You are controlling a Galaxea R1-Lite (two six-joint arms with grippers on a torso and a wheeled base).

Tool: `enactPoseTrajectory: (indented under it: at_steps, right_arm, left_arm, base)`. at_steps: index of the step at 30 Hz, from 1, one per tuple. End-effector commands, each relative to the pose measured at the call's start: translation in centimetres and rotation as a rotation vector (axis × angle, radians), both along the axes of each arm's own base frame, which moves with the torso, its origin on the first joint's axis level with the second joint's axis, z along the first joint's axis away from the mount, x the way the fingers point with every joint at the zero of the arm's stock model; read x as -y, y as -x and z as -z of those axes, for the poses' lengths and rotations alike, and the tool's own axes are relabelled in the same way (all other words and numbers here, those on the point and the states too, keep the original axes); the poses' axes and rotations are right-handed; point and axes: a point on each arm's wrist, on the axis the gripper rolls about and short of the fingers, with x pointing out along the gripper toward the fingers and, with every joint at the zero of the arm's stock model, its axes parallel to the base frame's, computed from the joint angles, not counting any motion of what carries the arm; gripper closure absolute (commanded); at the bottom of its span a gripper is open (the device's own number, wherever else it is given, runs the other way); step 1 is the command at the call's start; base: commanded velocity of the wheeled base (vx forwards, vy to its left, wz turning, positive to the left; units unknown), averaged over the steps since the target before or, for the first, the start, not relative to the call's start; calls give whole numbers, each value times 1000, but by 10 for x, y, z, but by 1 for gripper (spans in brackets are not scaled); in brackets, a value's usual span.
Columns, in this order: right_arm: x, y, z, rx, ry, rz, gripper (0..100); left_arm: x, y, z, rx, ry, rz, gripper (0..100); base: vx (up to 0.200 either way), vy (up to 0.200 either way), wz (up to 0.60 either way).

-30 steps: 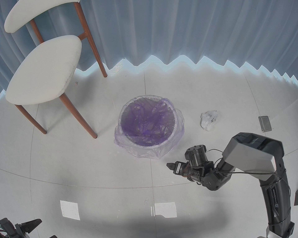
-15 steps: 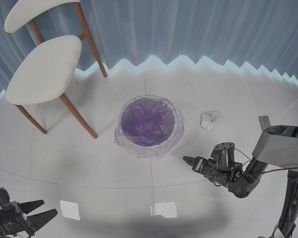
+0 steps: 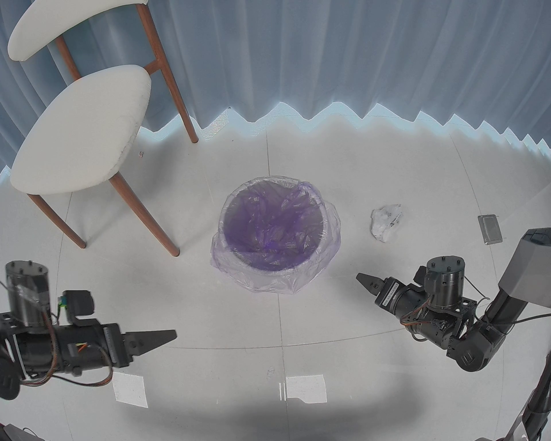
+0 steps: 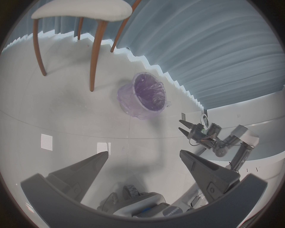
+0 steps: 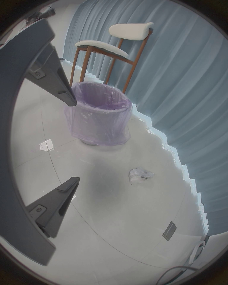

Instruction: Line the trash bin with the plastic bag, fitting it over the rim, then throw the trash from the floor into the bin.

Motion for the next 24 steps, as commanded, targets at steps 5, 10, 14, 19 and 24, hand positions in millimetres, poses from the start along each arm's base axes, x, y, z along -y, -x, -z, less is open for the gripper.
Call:
enactPoseTrajectory:
  at_steps: [5, 10, 14, 19, 24]
  right_arm:
    - [14, 40, -23, 82, -55, 34, 0]
    - [14, 40, -22, 90, -66, 36, 0]
    - [14, 40, -21, 86, -70, 38, 0]
    - [14, 40, -21, 83, -70, 39, 0]
    - [14, 40, -19, 78, -69, 39, 0]
  left_arm:
    - [52, -121, 155, -91, -42, -2, 0]
    - [61, -131, 172, -38, 7, -32, 0]
    - [67, -147, 173, 13, 29, -52, 0]
    - [74, -170, 181, 61, 30, -87, 0]
    - [80, -191, 180, 114, 50, -110, 0]
  base:
    - [0, 0, 0]
    - [0, 0, 0]
    - [0, 0, 0]
    - [0, 0, 0]
    - [0, 0, 0]
